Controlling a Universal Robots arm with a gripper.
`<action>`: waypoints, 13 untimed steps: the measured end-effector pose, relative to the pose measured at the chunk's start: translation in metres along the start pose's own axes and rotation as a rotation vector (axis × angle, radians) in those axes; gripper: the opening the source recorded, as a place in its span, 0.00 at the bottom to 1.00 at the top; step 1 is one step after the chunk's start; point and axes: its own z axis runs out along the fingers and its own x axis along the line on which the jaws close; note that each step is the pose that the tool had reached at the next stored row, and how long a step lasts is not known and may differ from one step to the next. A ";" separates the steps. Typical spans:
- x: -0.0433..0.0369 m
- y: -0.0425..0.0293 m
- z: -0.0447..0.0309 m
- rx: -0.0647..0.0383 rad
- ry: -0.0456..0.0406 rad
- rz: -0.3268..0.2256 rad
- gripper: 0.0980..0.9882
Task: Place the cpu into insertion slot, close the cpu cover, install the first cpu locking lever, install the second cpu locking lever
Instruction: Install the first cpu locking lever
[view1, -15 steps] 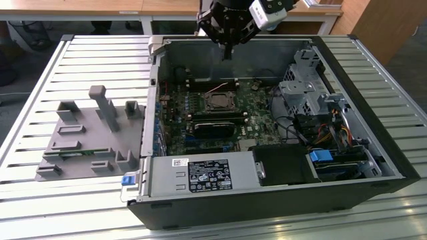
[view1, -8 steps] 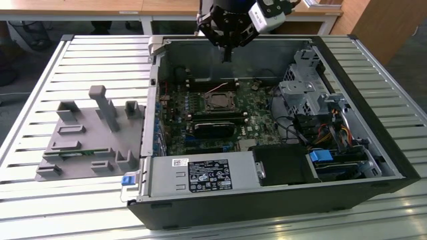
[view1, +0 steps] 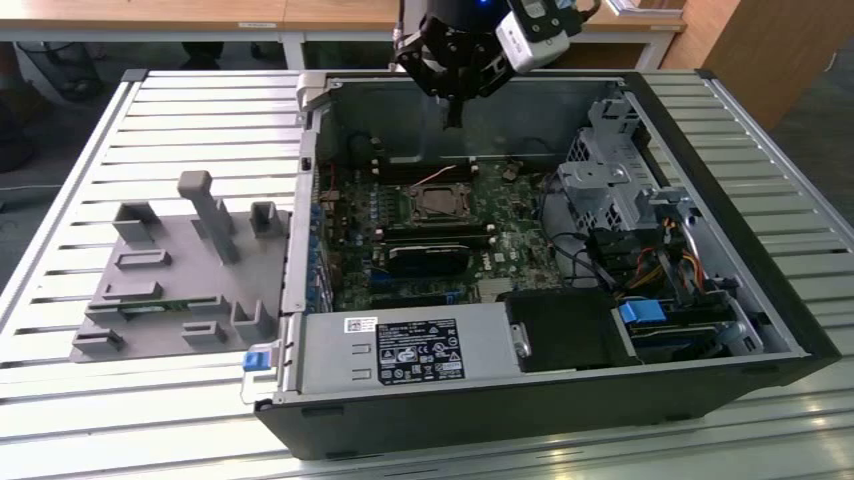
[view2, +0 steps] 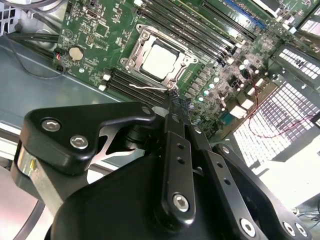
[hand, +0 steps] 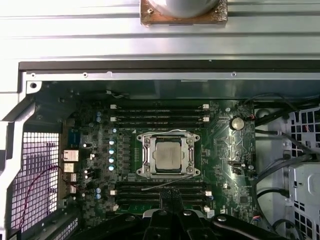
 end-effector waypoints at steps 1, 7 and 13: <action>0.0000 0.0000 0.0005 0.000 0.0000 0.000 0.01; -0.0001 -0.0003 0.0030 0.000 0.0000 0.000 0.01; -0.0001 -0.0005 0.0058 0.000 0.0000 0.000 0.01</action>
